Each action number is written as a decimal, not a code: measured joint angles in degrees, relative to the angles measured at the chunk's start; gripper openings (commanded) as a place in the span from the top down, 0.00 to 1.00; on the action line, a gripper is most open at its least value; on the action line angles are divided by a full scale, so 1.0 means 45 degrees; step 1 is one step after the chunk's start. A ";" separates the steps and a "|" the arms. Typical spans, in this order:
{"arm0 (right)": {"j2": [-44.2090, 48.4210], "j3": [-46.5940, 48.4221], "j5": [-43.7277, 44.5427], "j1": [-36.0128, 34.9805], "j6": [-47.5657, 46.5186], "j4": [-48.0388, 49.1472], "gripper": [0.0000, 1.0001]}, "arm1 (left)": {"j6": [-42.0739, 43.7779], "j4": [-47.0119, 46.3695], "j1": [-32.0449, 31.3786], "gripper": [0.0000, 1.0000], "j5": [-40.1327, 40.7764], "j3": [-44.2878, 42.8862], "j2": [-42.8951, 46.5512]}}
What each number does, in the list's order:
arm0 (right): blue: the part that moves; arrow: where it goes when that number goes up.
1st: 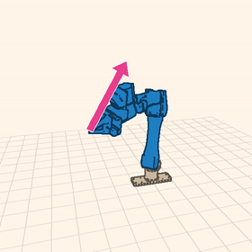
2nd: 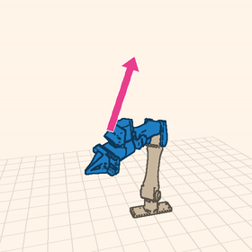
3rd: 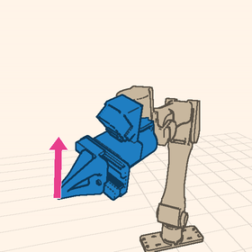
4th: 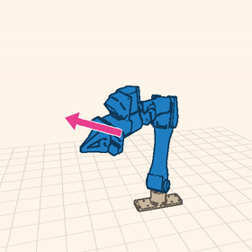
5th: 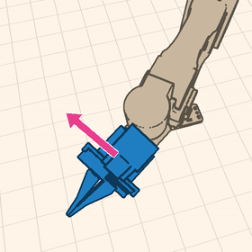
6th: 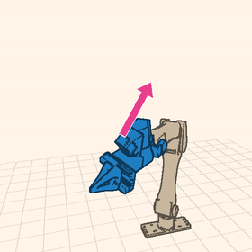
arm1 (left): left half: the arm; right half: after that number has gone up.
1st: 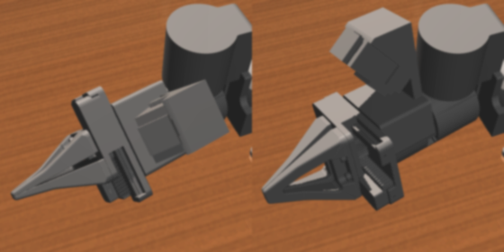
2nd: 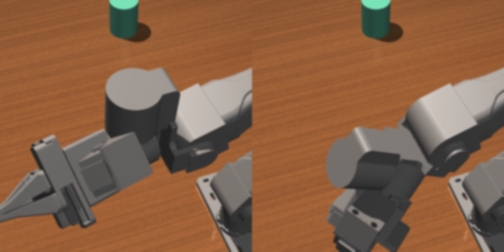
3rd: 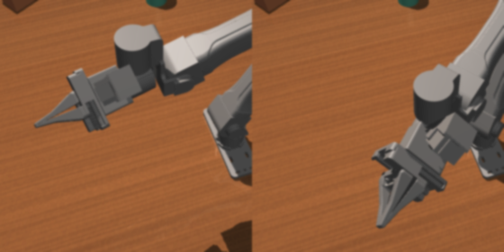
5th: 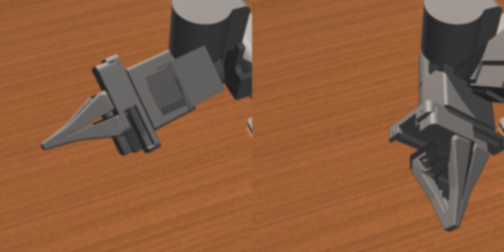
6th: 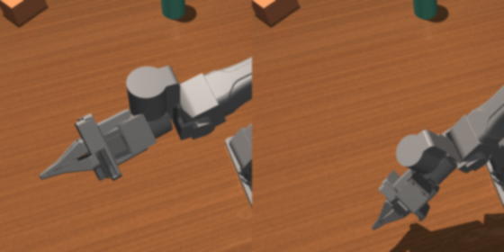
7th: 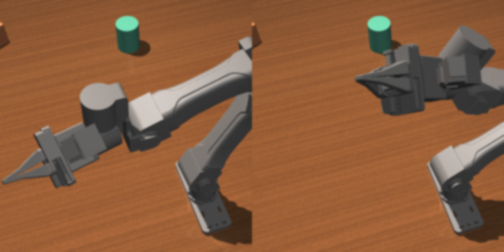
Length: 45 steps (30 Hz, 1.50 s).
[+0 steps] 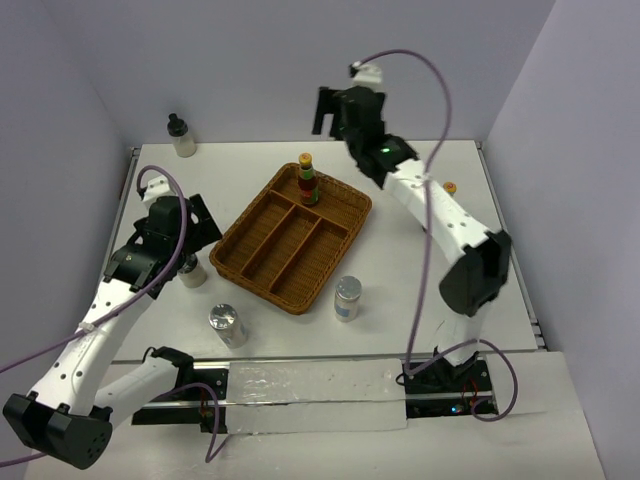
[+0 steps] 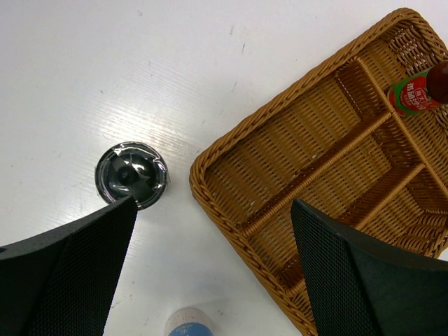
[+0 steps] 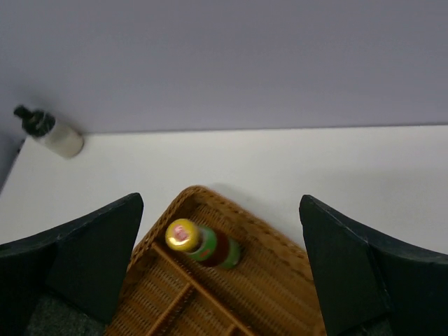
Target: Organize the condiment bottles
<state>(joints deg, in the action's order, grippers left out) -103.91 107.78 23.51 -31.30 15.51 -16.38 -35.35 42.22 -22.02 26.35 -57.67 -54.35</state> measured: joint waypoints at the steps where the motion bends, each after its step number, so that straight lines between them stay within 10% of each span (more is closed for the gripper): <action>1: 0.0805 -0.0482 -0.0019 0.0458 -0.0010 0.0000 0.00 | 0.0000 0.0029 0.0000 0.01 0.0010 0.0000 0.0048; 12: 0.6900 -0.7613 0.0688 0.5228 0.0005 -0.0239 0.00 | 0.0000 0.0005 0.0000 0.01 0.0024 0.0000 -0.0037; 27: 0.5008 -0.9285 -0.0195 0.6621 0.0005 0.0565 0.01 | -0.0098 -0.0190 0.0000 0.00 -0.0318 0.0098 -0.0235; 45: 0.4030 -0.9715 -0.0128 0.6711 0.0002 0.1560 0.28 | -0.0148 -0.0417 0.0000 0.01 -0.0586 0.0238 -0.0545</action>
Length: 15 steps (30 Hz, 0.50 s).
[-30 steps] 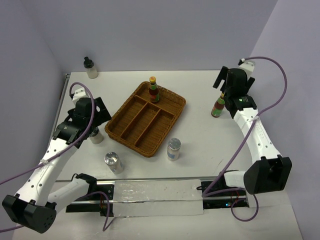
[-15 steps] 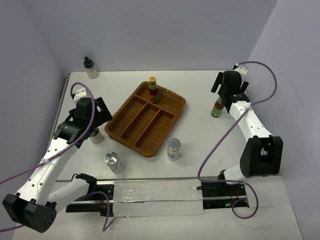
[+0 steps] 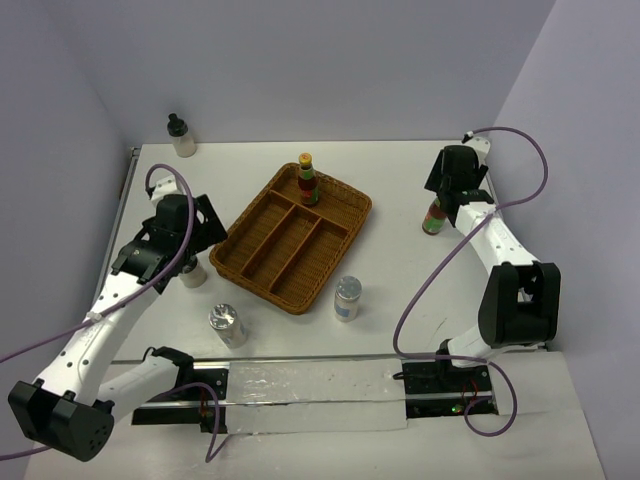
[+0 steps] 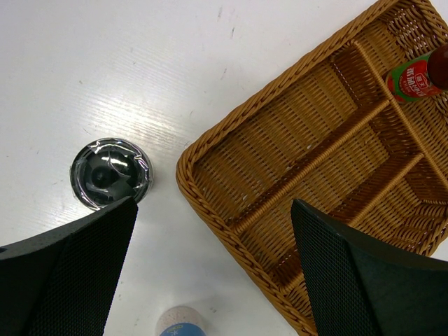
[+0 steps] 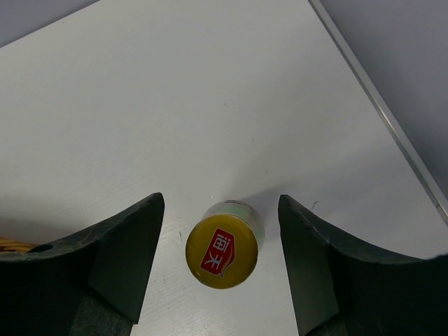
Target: Organize the condiment bottles
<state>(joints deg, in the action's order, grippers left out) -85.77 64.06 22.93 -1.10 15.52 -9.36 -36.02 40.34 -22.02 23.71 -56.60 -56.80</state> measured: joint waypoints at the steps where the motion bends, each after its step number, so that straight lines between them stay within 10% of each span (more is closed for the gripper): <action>1: -0.0002 -0.0007 0.0005 0.0000 0.0001 0.0017 0.30 | -0.0001 -0.0017 0.0000 0.00 -0.0007 0.0000 -0.0023; 11: -0.0007 -0.0517 0.0031 0.0005 0.0003 0.0403 0.41 | -0.0003 -0.0127 0.0000 0.00 -0.0075 0.0000 -0.0195; 15: -0.0007 -0.0580 0.0039 0.0005 -0.0008 0.0484 0.62 | -0.0001 -0.0161 0.0000 0.01 -0.0089 0.0000 -0.0204</action>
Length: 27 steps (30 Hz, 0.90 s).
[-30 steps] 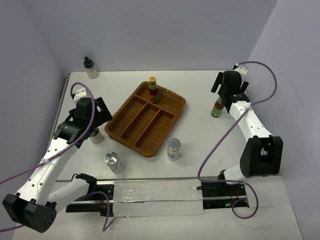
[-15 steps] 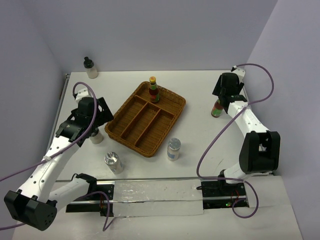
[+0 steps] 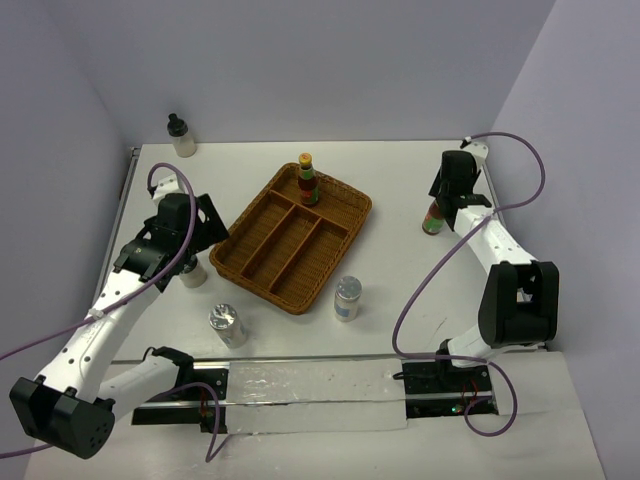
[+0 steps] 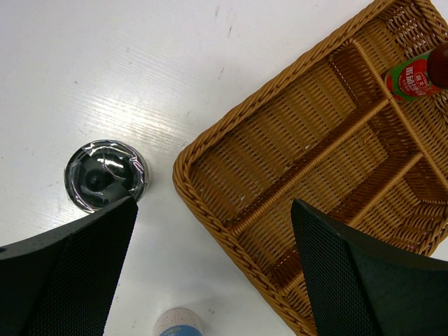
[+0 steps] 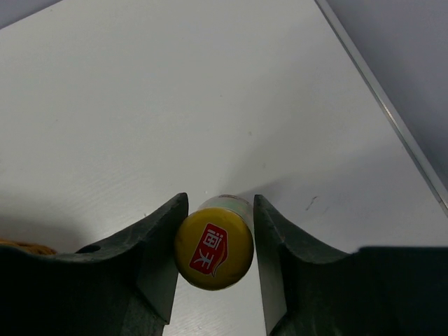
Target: Organize the condiment bottles
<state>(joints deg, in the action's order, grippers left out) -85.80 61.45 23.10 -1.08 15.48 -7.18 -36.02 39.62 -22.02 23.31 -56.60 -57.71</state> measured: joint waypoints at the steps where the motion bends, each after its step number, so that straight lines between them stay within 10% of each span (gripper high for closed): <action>1: 0.0000 -0.0027 0.0009 -0.0001 -0.0026 0.0014 0.70 | -0.0001 0.0000 0.0000 0.00 0.0000 0.0000 0.0000; 5: 0.0000 -0.0043 0.0088 0.0000 -0.0089 0.0033 0.91 | 0.0003 0.0000 0.0000 0.01 0.0000 0.0000 0.0000; 27: 0.0633 0.3251 0.1124 -0.4292 -0.0013 -0.2635 0.91 | 0.0037 0.0112 0.0000 0.01 0.0118 0.0000 0.0204</action>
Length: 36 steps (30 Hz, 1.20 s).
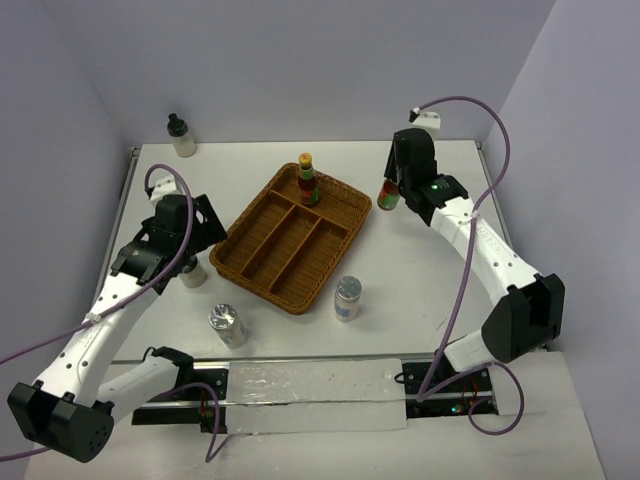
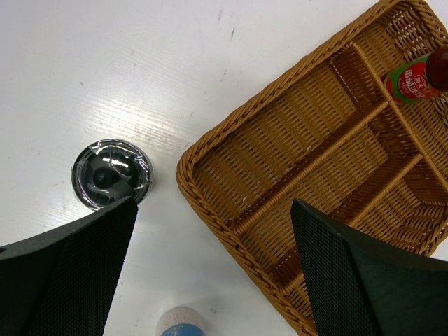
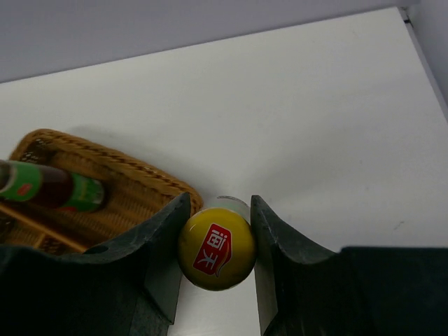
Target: Organize the condiment bottles
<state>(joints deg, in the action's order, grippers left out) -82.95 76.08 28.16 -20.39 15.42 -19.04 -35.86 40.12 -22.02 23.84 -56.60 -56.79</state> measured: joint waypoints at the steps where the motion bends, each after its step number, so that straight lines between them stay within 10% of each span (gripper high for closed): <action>1: 0.0033 0.0244 -0.0006 -0.0228 0.0004 -0.0012 0.91 | -0.0002 0.0014 0.0000 0.01 0.0007 0.0000 0.0048; 12: -0.2415 0.3906 -0.0029 -0.2002 -0.0008 -0.0219 0.91 | -0.0121 0.0306 0.0000 0.00 0.0091 0.0000 0.0342; 36: -0.5646 0.3897 -0.0649 -0.2359 -0.0012 0.0041 0.91 | -0.0123 0.0873 0.0000 0.00 0.0545 0.0000 0.1140</action>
<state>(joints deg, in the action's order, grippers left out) -108.36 93.61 25.24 -31.01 15.37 -18.86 -36.41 44.05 -22.02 26.29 -56.60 -51.66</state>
